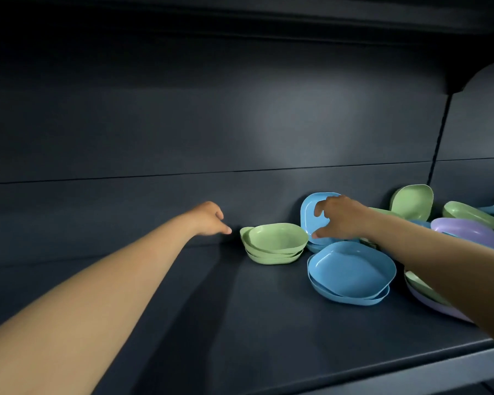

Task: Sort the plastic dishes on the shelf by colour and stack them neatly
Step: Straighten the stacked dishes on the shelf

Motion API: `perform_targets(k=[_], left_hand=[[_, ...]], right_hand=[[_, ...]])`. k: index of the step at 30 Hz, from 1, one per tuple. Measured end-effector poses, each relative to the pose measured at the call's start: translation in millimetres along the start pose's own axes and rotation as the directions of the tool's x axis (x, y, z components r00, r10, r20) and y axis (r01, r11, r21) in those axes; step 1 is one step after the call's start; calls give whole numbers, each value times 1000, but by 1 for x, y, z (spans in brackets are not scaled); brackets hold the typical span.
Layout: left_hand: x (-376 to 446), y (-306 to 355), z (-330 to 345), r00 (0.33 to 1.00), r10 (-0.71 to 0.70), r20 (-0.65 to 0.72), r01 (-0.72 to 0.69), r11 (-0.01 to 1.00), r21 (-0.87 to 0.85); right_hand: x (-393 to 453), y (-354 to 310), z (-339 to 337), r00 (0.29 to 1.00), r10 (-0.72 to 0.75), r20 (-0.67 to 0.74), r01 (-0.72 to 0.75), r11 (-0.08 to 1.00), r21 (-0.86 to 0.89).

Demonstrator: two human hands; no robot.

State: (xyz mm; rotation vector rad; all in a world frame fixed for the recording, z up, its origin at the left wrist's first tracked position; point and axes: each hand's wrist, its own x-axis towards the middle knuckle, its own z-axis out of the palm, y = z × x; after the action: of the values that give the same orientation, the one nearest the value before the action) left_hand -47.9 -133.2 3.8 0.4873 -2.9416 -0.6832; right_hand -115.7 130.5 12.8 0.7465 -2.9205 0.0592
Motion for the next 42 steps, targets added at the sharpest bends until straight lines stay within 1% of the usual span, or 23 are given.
perform_targets(k=[3,5,8,12,17,21,24,27,31,34,37,42], left_hand=[[19,10,20,996,-57,65,65,990,-126],[32,12,34,987,-124,101,144,963,-229],[47,9,53,962,-216,165,267,867,-422],[60,6,68,944,-236,230,329,726,-604],[65,11,78,941,-230,248,338,670,-661],[67,10,80,952,-226,205,304,664,-683],[69,8,81,964,-215,158,263,661,-703],[70,7,81,973,-204,108,218,657,-722],[68,7,78,977,-210,41,172,658,-733],[65,9,73,976,-215,-17,137,680,-720],[57,9,66,970,-231,-71,114,697,-708],[34,-8,45,944,-284,-170,78,690,-720]], right_hand=[[21,11,11,994,61,93,-74,988,138],[39,18,21,985,81,155,-111,974,199],[64,25,38,967,110,230,-182,930,319],[84,26,53,946,139,293,-248,892,378],[96,22,64,943,142,301,-254,891,377],[102,21,74,939,146,311,-257,899,354],[104,21,77,930,153,335,-286,874,393],[104,23,79,932,180,316,-313,838,446],[101,22,77,949,182,257,-296,794,531],[98,19,72,969,170,177,-244,747,619],[92,10,65,986,140,91,-165,736,657],[83,-13,57,989,146,-35,-72,664,744]])
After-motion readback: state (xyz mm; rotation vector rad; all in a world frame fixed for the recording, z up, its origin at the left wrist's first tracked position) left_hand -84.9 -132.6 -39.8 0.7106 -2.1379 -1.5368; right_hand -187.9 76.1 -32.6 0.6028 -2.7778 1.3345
